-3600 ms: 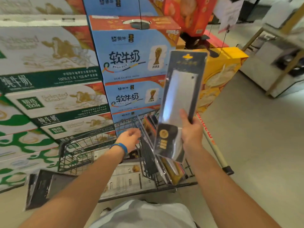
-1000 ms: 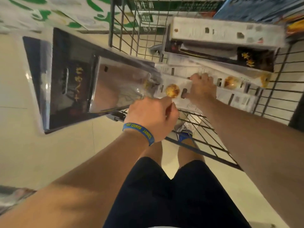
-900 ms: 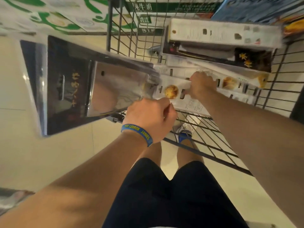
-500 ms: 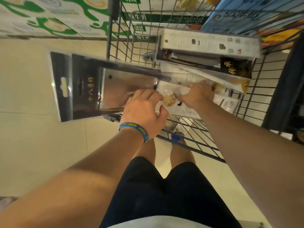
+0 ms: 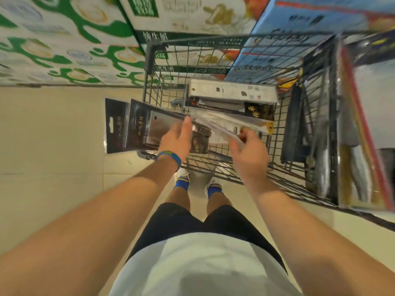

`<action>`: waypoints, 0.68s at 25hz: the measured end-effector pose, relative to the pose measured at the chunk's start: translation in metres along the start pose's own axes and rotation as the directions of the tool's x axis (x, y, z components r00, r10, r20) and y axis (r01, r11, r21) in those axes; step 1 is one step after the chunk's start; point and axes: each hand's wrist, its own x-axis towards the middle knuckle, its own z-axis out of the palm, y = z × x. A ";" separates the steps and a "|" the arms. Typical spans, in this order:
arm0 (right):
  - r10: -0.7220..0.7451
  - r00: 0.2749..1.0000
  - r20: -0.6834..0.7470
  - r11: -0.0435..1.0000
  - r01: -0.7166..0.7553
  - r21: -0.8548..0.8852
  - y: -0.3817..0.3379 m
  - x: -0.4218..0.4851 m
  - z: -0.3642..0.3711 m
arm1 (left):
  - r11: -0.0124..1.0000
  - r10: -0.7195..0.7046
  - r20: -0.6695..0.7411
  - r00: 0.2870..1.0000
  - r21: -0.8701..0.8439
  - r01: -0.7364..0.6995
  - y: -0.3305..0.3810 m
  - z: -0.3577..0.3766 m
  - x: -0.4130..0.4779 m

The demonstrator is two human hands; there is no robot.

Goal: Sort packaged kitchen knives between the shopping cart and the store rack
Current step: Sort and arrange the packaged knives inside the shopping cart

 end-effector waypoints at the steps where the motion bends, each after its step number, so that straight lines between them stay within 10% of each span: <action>1: -0.047 0.999 -0.021 0.998 0.048 0.045 -0.003 -0.011 -0.005 | 0.954 -0.130 0.197 0.972 -0.244 0.177 0.014 0.000 -0.011; 3: -0.098 0.995 -0.027 0.990 0.100 0.104 -0.011 -0.030 -0.009 | 0.751 -0.100 0.565 0.819 -0.497 0.435 0.036 -0.004 -0.030; 5: -0.113 0.992 0.049 0.993 0.111 0.037 -0.020 -0.042 -0.010 | 0.704 -0.025 0.629 0.777 -0.541 0.460 0.053 -0.010 -0.045; 8: -0.194 0.921 0.338 0.943 0.270 -0.196 -0.027 -0.052 -0.016 | 0.940 -0.036 0.410 0.911 -0.297 0.171 0.079 -0.006 -0.073; 11: -0.395 0.842 0.366 0.894 0.444 -0.057 -0.024 -0.059 -0.032 | 0.986 -0.075 0.170 0.982 -0.133 0.099 0.095 -0.013 -0.086; 17: -0.065 0.995 0.076 0.960 0.042 0.276 -0.002 -0.042 -0.086 | 0.962 0.211 0.081 0.974 -0.192 -0.192 0.153 -0.096 -0.118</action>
